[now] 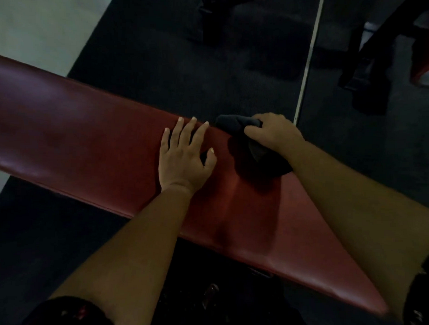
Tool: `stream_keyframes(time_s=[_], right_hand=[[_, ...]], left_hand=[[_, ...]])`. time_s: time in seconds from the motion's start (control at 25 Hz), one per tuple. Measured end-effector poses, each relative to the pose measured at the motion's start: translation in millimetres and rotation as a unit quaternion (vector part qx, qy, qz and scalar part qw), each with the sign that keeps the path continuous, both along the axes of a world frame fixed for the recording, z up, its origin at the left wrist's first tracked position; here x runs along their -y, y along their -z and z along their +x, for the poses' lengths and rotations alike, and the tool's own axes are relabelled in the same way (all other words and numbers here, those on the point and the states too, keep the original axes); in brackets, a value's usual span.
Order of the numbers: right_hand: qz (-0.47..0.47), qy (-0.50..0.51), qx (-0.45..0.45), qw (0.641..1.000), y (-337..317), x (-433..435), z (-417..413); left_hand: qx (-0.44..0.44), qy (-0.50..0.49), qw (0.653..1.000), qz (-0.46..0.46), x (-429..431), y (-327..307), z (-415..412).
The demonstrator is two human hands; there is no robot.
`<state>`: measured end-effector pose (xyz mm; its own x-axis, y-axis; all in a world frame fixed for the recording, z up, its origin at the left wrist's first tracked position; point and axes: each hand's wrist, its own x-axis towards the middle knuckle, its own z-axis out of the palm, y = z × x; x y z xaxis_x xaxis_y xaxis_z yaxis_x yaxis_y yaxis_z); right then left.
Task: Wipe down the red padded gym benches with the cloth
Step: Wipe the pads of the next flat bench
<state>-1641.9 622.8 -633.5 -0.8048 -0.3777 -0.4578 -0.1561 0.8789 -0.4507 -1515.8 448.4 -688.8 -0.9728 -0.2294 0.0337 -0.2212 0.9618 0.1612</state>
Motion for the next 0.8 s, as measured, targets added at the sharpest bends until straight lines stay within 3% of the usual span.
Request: stream_keyframes(time_s=[0.08,0.24,0.68,0.8], right_hand=[[-0.002,-0.010,0.011,1.000,0,-1,-3],[-0.095,-0.045,0.034,0.994,-2,-25,3],[-0.023,0.042,0.032,0.998,9,-17,-5],[-0.097,0.043,0.055,0.993,9,-24,-6]], left_hand=[[-0.007,0.001,1.000,-0.004,1,-1,-1],[-0.024,0.001,1.000,0.002,-2,-3,3],[-0.031,0.024,0.999,-0.007,3,2,5],[-0.055,0.024,0.998,-0.011,7,4,3]])
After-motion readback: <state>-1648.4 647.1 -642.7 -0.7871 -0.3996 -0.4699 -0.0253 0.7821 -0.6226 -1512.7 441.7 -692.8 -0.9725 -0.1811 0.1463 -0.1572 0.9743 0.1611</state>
